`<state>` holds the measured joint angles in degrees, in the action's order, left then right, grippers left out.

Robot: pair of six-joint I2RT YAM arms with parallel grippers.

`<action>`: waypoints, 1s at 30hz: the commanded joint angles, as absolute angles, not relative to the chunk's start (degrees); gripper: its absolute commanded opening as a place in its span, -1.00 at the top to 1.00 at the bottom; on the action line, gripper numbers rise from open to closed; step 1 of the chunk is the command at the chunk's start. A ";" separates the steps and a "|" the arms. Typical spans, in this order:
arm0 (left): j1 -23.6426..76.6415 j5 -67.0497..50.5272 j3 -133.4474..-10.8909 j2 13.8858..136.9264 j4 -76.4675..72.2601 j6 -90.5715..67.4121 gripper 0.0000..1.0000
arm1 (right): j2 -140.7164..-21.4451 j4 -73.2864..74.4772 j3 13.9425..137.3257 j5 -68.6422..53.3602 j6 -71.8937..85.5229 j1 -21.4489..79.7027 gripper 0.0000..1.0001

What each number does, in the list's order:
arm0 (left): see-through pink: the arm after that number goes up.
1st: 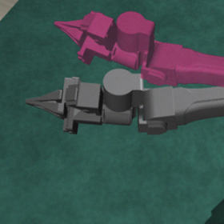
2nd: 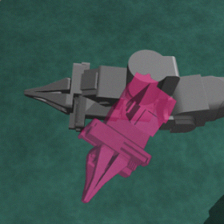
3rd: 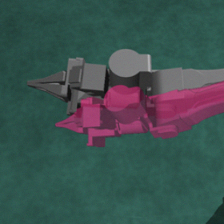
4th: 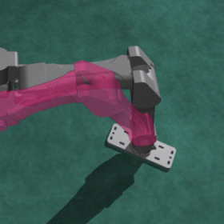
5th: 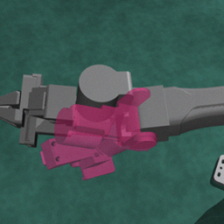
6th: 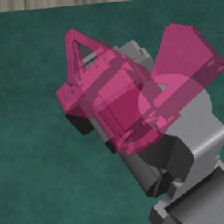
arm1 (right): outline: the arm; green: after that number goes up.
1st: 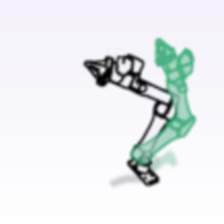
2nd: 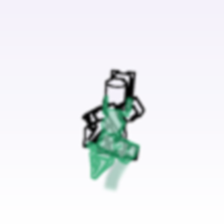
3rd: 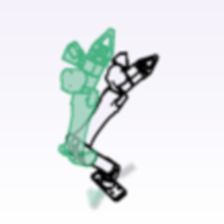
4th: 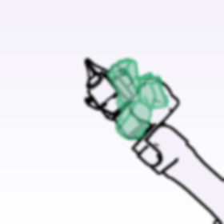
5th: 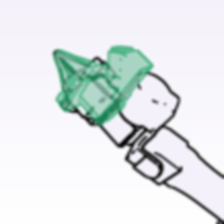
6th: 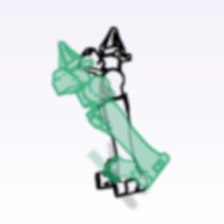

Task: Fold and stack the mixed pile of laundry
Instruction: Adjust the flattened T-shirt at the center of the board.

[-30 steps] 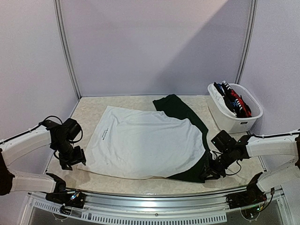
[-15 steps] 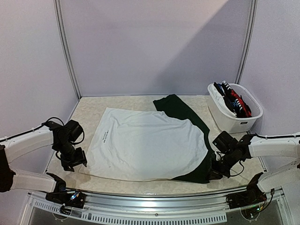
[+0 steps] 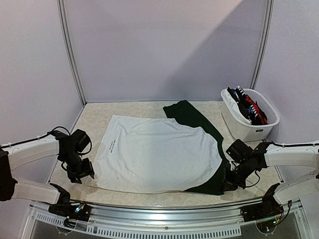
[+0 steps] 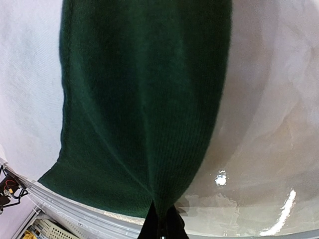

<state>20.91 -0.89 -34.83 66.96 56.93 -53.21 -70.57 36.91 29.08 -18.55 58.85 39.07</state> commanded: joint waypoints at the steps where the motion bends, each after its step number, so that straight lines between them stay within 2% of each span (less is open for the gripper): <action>1: 21.71 -0.65 -34.15 67.37 55.46 -53.74 -0.24 | -71.82 38.48 29.79 -16.55 59.56 39.46 1.00; 12: 21.56 1.88 -34.08 65.13 56.07 -55.07 -0.28 | -73.45 37.47 30.04 -16.70 59.77 39.41 1.00; 30: 22.70 0.52 -32.24 68.13 54.48 -57.45 -0.24 | -74.09 38.02 31.37 -16.84 58.32 39.38 1.00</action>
